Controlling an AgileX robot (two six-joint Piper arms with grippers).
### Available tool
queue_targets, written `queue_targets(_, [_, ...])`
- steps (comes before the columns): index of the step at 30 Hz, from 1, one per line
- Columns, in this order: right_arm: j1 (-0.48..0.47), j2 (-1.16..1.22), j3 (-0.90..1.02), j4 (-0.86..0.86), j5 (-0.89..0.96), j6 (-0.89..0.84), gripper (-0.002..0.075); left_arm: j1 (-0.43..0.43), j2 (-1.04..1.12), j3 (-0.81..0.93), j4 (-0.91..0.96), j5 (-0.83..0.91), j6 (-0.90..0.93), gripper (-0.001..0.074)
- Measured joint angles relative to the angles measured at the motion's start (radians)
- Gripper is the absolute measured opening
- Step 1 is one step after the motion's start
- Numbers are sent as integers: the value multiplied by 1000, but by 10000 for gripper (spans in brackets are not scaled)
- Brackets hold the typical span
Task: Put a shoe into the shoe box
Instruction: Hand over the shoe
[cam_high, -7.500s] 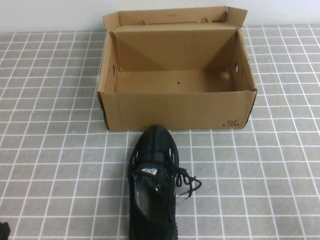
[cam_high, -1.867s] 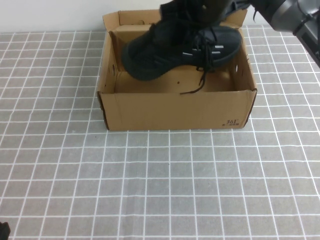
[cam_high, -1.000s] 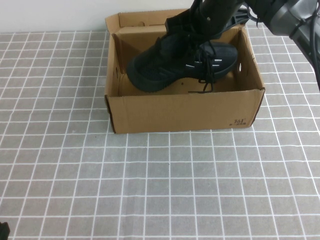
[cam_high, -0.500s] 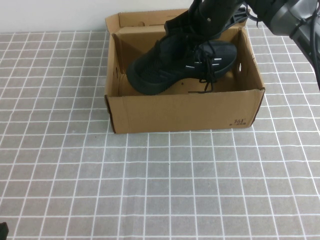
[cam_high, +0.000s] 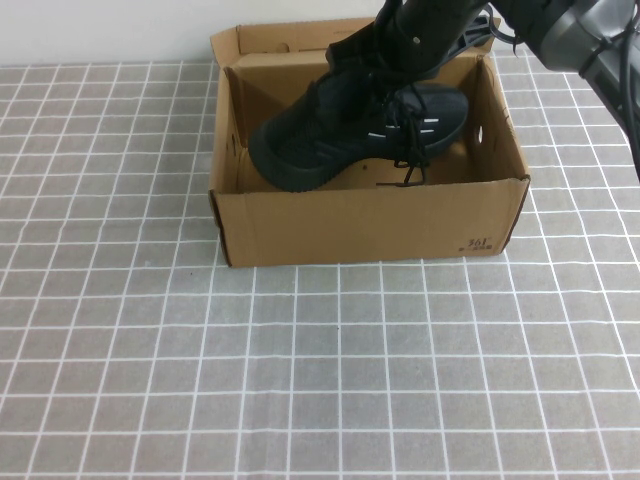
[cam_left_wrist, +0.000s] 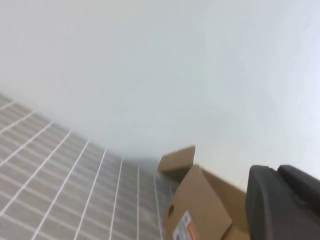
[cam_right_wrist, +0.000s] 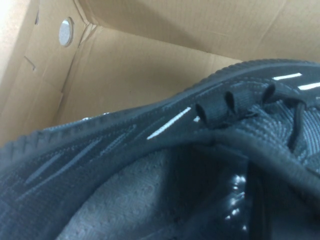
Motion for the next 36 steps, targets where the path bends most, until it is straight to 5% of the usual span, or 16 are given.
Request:
queue_targets(3, [0, 0, 0, 1, 0, -4, -3, 0, 0, -8, 1, 5, -4, -1])
queue_targets(13, [0, 0, 0, 6, 0, -8, -3, 0, 381, -496, 127, 561, 161, -1])
queue_targets(17, [0, 0, 0, 7, 0, -8, -3, 0, 625, -700, 32, 665, 493, -1])
queue_targets(22, [0, 0, 0, 8, 0, -8, -3, 0, 894, -903, -313, 747, 1101, -1])
queue_targets(30, [0, 0, 0, 23, -2, -8, -3, 0, 1269, -1152, -716, 947, 1700, -1])
queue_targets(33, [0, 0, 0, 23, -2, -8, -3, 0, 1359, -1210, -794, 1019, 1794, 17])
queue_targets(36, [0, 0, 0, 23, -4, -8, -3, 0, 1431, -1259, -815, 1061, 1822, 128])
